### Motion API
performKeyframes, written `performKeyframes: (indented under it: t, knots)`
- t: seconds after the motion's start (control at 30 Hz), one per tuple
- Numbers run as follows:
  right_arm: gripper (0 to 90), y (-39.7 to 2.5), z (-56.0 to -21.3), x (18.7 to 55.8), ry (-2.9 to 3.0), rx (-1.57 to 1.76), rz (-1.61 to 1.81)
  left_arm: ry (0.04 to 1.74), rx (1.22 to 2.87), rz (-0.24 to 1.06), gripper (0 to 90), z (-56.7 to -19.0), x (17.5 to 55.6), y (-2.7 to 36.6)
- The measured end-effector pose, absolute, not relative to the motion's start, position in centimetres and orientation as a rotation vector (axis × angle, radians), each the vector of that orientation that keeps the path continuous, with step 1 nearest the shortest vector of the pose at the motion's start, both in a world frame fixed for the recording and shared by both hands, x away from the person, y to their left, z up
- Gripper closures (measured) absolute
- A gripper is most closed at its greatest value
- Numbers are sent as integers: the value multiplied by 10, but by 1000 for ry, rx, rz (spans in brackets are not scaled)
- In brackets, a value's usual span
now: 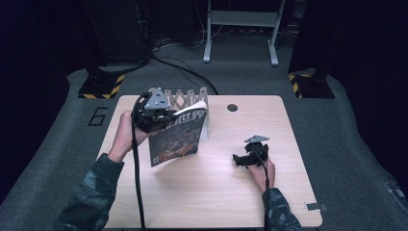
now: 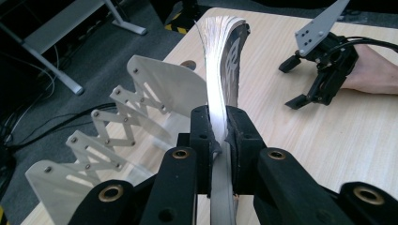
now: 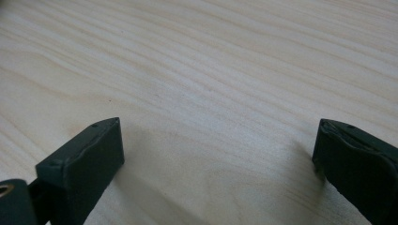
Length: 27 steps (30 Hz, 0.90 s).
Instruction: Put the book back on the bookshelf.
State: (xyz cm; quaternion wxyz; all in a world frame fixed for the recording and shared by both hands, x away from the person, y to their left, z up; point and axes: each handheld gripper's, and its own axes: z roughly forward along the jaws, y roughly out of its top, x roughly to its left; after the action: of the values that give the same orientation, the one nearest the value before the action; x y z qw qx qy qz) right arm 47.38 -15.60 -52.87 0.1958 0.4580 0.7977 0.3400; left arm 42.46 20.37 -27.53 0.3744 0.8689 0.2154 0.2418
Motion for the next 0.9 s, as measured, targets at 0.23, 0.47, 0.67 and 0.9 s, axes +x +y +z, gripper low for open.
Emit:
performKeyframes:
  t: [0.23,0.47,0.67,0.9]
  knots:
    - [18,-156,-529,474,2234,1283,952,614,2210,652,821,-274,429,220]
    - [18,-156,-529,474,2234,1284,952,672,2199,688,824,-270,431,236]
    - [18,-156,-529,474,2234,1285,952,726,2181,714,823,-265,436,249]
    - [18,-156,-529,474,2234,1284,952,788,2137,758,825,-261,442,260]
